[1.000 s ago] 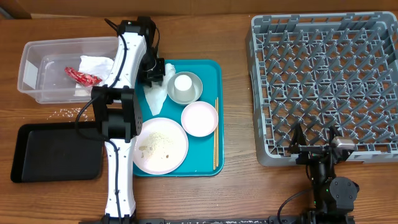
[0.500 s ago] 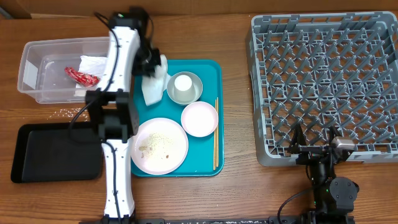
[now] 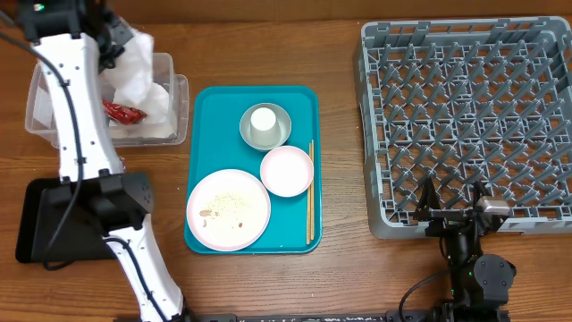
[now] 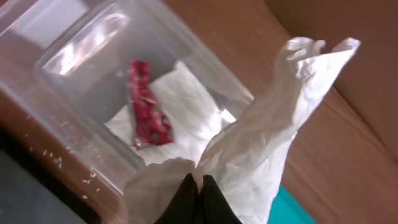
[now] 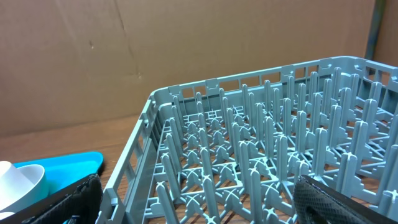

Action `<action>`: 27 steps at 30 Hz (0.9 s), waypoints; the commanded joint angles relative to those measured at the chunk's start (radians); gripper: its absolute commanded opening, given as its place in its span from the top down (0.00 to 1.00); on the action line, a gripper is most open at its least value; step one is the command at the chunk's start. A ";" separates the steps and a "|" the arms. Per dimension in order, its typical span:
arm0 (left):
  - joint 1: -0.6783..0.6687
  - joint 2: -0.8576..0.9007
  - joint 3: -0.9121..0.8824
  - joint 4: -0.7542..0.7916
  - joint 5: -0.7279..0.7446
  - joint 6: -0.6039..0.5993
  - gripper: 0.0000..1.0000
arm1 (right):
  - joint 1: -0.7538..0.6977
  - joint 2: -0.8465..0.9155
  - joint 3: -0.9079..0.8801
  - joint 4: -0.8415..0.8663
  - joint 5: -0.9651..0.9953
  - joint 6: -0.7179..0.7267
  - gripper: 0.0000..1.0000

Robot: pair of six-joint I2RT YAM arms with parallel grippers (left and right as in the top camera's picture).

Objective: Sort waste into correct bins and load items into the dishwasher
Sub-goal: 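Carry the napkin into the clear bin and open the gripper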

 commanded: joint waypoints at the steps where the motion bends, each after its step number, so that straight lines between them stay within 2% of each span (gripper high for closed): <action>1: 0.044 0.049 -0.009 -0.006 -0.040 -0.123 0.96 | 0.002 -0.009 -0.010 0.006 0.005 -0.003 0.00; 18: 0.092 0.064 -0.058 -0.014 -0.056 -0.172 0.96 | 0.002 -0.009 -0.010 0.006 0.005 -0.003 0.00; 27: 0.090 0.064 -0.109 -0.002 -0.123 -0.258 0.96 | 0.002 -0.009 -0.010 0.006 0.005 -0.003 0.00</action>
